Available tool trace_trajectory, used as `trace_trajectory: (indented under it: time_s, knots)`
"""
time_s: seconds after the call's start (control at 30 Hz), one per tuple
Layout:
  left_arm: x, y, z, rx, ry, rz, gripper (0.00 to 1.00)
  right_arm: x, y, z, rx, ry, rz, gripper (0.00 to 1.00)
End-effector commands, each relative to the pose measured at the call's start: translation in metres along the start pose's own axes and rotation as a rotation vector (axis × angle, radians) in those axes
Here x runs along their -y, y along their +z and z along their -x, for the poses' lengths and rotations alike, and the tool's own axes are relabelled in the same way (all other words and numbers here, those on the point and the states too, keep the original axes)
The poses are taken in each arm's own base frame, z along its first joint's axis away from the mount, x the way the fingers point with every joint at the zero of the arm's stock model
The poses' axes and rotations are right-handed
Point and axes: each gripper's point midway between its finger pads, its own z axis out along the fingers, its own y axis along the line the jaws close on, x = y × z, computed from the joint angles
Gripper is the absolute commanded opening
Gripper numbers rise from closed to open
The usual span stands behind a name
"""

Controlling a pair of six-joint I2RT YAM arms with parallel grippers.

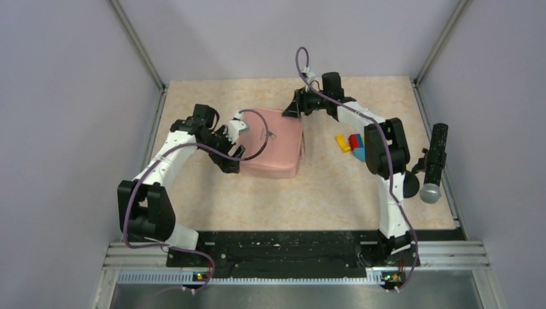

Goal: Organize the medicine kit

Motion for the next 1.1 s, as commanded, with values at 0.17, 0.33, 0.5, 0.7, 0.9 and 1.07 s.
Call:
trace_trajectory:
  time_s: [0.17, 0.33, 0.5, 0.7, 0.9, 1.07]
  knots:
    - [-0.066, 0.02, 0.029, 0.035, -0.001, 0.214, 0.85, -0.034, -0.004, 0.003, 0.005, -0.029, 0.122, 0.58]
    - [-0.124, 0.012, 0.059, 0.022, 0.027, 0.398, 0.85, -0.063, -0.025, -0.023, -0.029, 0.021, 0.152, 0.42]
    - [-0.19, 0.004, 0.089, 0.039, 0.103, 0.574, 0.86, -0.099, -0.052, -0.064, -0.086, 0.082, 0.173, 0.35]
    - [-0.216, -0.002, 0.078, -0.017, 0.093, 0.62, 0.88, -0.128, -0.089, -0.051, -0.074, 0.015, 0.169, 0.4]
    - [-0.186, -0.027, 0.05, 0.031, -0.061, 0.548, 0.88, -0.105, -0.103, 0.005, 0.041, -0.021, 0.067, 0.43]
    - [-0.137, -0.034, 0.038, 0.044, -0.186, 0.416, 0.88, -0.058, -0.089, 0.004, 0.051, 0.057, -0.095, 0.55]
